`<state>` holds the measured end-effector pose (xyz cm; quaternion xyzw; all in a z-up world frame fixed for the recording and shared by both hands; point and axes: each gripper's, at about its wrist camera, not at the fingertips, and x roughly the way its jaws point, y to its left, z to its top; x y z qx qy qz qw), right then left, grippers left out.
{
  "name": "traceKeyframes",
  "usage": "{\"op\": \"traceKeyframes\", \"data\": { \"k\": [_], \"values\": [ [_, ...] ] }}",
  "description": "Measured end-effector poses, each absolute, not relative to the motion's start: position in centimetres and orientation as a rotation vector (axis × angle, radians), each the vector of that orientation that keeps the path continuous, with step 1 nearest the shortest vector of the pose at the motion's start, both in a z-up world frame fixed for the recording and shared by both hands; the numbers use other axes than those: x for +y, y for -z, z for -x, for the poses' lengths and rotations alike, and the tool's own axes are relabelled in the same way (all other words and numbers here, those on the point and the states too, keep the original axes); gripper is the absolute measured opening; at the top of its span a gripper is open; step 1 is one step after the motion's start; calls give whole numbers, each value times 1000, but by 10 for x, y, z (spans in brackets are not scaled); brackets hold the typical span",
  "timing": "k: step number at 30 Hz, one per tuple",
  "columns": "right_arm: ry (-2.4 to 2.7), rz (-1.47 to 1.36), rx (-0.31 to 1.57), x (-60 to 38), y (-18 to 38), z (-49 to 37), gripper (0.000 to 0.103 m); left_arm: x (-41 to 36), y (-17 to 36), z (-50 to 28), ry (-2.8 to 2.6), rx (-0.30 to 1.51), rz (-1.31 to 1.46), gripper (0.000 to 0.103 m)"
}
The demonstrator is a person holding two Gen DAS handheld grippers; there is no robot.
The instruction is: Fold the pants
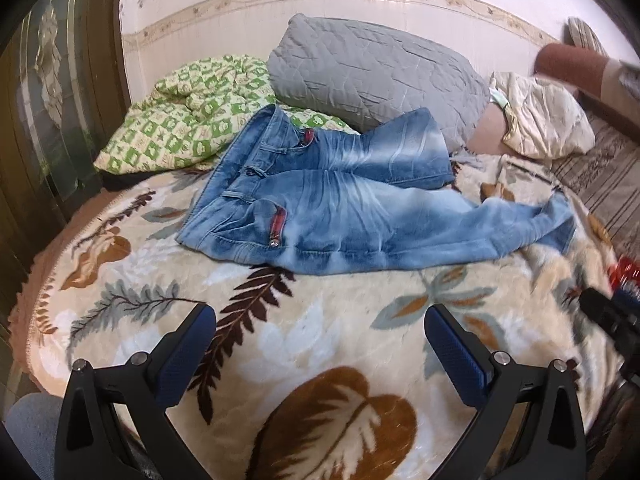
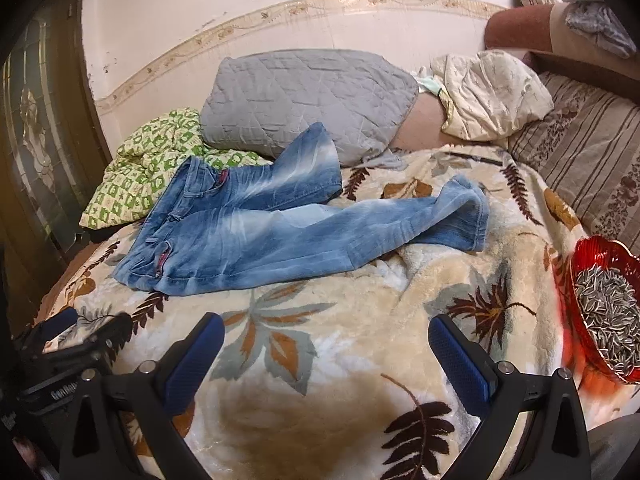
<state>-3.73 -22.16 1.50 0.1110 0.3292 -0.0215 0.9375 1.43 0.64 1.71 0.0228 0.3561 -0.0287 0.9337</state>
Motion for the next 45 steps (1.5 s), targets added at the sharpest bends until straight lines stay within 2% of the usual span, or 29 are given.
{"op": "traceKeyframes", "data": {
  "k": [6, 22, 30, 33, 37, 40, 42, 43, 45],
  "values": [
    [-15, -286, 740, -230, -23, 11, 103, -2, -32, -44, 87, 741, -52, 103],
    [-4, -330, 754, -260, -48, -94, 103, -23, -57, -150, 36, 679, -53, 103],
    [-57, -369, 788, -283, -63, -204, 102, -33, -64, -235, 222, 713, 7, 103],
    [-69, -367, 824, -289, -52, -262, 97, -33, -52, -263, 232, 727, 35, 103],
    [-96, -395, 926, -294, -19, -345, 74, -25, -30, -289, 203, 795, 77, 103],
    [-76, -352, 990, -287, 7, -392, 65, -22, -25, -298, 181, 809, 63, 103],
    [-84, -349, 1009, -282, 18, -405, 37, -17, -24, -301, 183, 820, 96, 103],
    [-92, -358, 1009, -280, 21, -404, 18, -15, -25, -301, 185, 818, 107, 103],
    [-96, -308, 982, -269, 15, -392, 12, -16, -27, -300, 190, 809, 101, 103]
  ]
}}
